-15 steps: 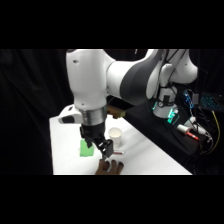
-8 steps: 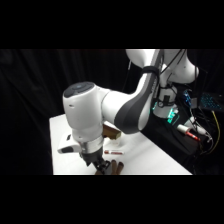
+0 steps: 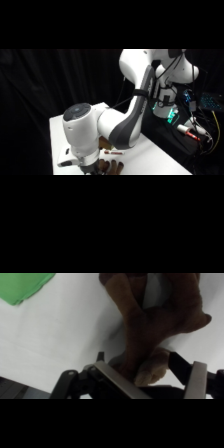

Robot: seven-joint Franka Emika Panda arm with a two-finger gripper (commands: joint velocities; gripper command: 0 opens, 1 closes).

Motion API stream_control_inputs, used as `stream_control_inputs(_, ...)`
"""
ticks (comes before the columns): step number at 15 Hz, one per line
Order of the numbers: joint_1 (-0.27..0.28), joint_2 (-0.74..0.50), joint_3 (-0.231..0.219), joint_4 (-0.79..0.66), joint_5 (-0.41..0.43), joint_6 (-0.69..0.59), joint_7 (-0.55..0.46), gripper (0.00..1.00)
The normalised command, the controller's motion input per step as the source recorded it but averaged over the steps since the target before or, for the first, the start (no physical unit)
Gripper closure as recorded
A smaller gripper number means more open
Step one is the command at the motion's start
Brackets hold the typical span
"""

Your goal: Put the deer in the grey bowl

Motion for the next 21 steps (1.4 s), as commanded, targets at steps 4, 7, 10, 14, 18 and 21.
stream_control_inputs(4, -0.094, 0.21, 0.068, 0.24, -0.065, 0.07, -0.23, 0.00)
stream_control_inputs(7, -0.075, 0.17, 0.070, 0.23, -0.071, -0.02, -0.22, 0.26)
stream_control_inputs(10, -0.053, 0.08, 0.057, 0.18, -0.089, -0.07, -0.20, 0.53)
stream_control_inputs(14, -0.032, -0.07, 0.028, 0.08, -0.094, -0.20, -0.15, 0.83)
stream_control_inputs(18, -0.020, -0.21, 0.000, 0.02, -0.075, -0.39, -0.07, 0.96)
stream_control_inputs(21, -0.013, -0.25, -0.031, 0.07, -0.079, -0.40, -0.01, 0.96)
